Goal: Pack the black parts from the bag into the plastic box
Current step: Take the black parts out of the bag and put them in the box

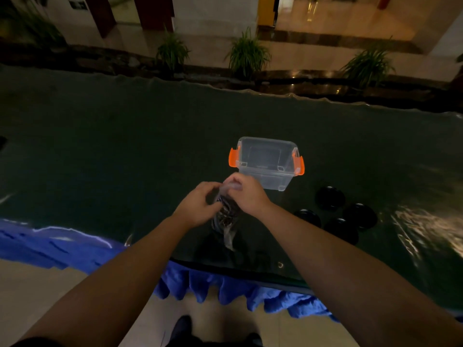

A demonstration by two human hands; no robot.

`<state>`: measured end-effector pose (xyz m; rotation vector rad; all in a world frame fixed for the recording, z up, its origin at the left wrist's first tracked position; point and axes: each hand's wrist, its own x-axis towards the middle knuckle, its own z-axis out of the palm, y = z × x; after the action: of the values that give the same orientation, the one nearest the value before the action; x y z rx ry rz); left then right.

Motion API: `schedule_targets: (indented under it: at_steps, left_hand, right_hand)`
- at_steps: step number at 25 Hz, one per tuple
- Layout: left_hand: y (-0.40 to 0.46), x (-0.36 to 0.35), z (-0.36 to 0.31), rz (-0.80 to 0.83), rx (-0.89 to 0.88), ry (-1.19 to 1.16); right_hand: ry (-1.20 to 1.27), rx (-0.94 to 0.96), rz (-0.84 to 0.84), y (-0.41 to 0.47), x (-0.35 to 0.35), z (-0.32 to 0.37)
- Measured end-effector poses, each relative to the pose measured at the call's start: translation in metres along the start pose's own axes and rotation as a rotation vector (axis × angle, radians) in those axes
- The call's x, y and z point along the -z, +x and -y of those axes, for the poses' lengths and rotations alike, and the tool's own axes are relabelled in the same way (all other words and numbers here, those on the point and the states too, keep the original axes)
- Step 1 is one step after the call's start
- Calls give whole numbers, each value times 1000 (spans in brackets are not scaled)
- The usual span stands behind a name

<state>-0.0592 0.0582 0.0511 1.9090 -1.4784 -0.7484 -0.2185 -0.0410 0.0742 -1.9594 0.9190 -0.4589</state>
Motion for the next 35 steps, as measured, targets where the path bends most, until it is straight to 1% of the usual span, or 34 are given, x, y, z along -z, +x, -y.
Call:
schedule_targets:
  at_steps: [2,5,7,9,11,13,15,18,21,23,25,29,33,34,35]
  left_hand:
    - [9,7,1,-9,-53,38]
    - [19,10,3,7,-56,75]
    - [23,11,6,-18,-35,65]
    - [26,11,5,-14,-3,42]
    - [31,11,4,7,20,2]
    - [32,12,4,31,13,-38]
    - [32,17,5,84,-14,-48]
    - [34,24,8,149,-58,51]
    - [36,28,9,145,-145,119]
    - [37,31,9,154,-135,122]
    - [37,34,9,164,-95,156]
    - [36,40,7,100,-25,106]
    - [34,48,-1,30,-53,108]
    - [33,50,-3,17,-66,119]
    - [32,52,-5,8,-75,130]
  right_hand:
    - [68,-58,-50,1,-6,-1]
    - [177,-150,-136,-1,-17,-7]
    - [205,-171,-111,-5,-22,-14]
    - [115,-189,-66,-9,-27,-20]
    - [-5,-191,-85,-9,-32,-23]
    - [-141,-150,-113,-7,-35,-22]
    - [-181,-99,-129,-5,-35,-21]
    - [-116,-96,-151,-8,-29,-21]
    - [-65,-125,-135,-13,-19,-24]
    - [-18,-153,-127,-15,-13,-25]
    - [37,-170,-164,-18,-8,-25]
    - [51,-195,-224,-22,5,-25]
    - [35,-234,-259,-27,17,-22]
    - [44,-213,-276,-28,20,-17]
    - [35,-150,-291,-30,22,-10]
